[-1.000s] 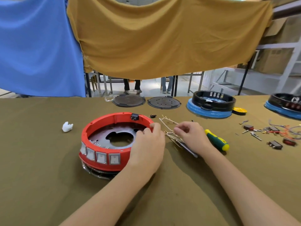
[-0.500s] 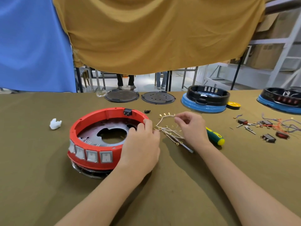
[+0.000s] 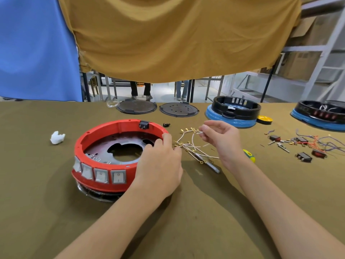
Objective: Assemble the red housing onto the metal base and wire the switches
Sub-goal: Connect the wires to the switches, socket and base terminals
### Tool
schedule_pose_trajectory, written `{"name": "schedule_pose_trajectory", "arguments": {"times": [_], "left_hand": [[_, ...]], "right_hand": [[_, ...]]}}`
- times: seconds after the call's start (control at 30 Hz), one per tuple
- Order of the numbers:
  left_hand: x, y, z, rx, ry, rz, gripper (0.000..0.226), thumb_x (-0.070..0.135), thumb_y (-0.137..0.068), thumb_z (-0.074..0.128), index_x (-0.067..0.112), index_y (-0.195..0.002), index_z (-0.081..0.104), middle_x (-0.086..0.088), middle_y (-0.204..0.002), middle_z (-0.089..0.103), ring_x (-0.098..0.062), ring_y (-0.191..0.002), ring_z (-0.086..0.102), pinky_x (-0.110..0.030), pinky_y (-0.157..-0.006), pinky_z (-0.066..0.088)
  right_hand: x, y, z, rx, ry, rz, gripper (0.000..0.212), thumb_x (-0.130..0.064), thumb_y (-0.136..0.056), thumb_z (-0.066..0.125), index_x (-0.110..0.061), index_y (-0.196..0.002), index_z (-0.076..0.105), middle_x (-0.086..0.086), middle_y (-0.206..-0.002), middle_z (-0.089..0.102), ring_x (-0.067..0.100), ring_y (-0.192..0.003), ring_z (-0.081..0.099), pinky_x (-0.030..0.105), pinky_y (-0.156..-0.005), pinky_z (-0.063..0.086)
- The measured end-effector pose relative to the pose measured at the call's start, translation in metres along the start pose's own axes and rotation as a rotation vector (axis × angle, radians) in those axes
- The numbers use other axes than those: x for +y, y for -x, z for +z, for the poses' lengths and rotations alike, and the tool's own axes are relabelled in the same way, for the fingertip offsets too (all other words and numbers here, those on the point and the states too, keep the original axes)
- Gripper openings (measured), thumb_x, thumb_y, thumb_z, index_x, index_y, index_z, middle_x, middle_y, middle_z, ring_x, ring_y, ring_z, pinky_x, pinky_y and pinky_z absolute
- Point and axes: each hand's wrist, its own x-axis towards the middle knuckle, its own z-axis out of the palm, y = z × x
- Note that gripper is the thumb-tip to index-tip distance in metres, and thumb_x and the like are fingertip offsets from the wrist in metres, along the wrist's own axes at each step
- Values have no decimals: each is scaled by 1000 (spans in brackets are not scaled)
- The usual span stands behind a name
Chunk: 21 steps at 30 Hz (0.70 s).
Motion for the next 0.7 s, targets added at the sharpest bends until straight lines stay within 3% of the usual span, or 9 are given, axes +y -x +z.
{"name": "schedule_pose_trajectory", "arguments": {"times": [0.13, 0.2, 0.3, 0.4, 0.47, 0.6, 0.7], "left_hand": [[0, 0, -1, -10, 2, -5, 33, 43, -98, 41, 18, -114, 57, -16, -133, 45, -25, -100, 56, -34, -69, 30], [0, 0, -2, -10, 11, -6, 32, 42, -98, 41, 19, -112, 58, -16, -133, 46, -24, -99, 57, -34, -69, 30], [0, 0, -1, -9, 14, -11, 32, 42, -98, 41, 19, -112, 57, -16, -134, 45, -24, -99, 56, -34, -69, 30], [0, 0, 1, -14, 17, -14, 32, 43, -98, 41, 19, -113, 57, -16, -133, 43, -24, -99, 55, -33, -68, 29], [0, 0, 1, -16, 15, -12, 32, 43, -98, 42, 18, -112, 57, -16, -133, 44, -24, -98, 56, -33, -68, 30], [0, 0, 0, -20, 2, -13, 33, 44, -98, 42, 18, -113, 57, -16, -133, 44, -24, -98, 56, -33, -68, 31], [0, 0, -2, -16, 19, -17, 33, 44, -98, 42, 18, -113, 57, -16, -131, 45, -24, -99, 55, -34, -69, 32]], "right_hand": [[7, 4, 6, -145, 557, -146, 14, -14, -90, 71, -18, -103, 72, -3, -83, 76, 11, -75, 71, 26, -75, 59], [11, 4, 10, -115, 802, -208, 21, -12, -96, 61, -19, -113, 71, -4, -99, 73, 10, -87, 66, 27, -83, 54], [11, 1, 7, -60, 964, -333, 28, -13, -98, 57, -21, -123, 66, -2, -116, 66, 16, -106, 52, 34, -95, 45], [15, -4, 3, -223, 1202, -184, 32, -21, -97, 60, -23, -128, 63, 0, -125, 63, 22, -122, 42, 38, -103, 38], [18, -6, 3, -239, 1245, -82, 24, -21, -97, 60, -22, -119, 69, 2, -115, 70, 21, -115, 52, 36, -96, 46], [19, -8, 4, -155, 1283, -163, 18, -14, -97, 58, -20, -103, 73, 2, -99, 70, 21, -105, 54, 35, -85, 48], [17, -8, 5, 16, 1008, -248, 12, -12, -96, 58, -17, -98, 69, 0, -95, 63, 18, -94, 54, 33, -81, 48]]}}
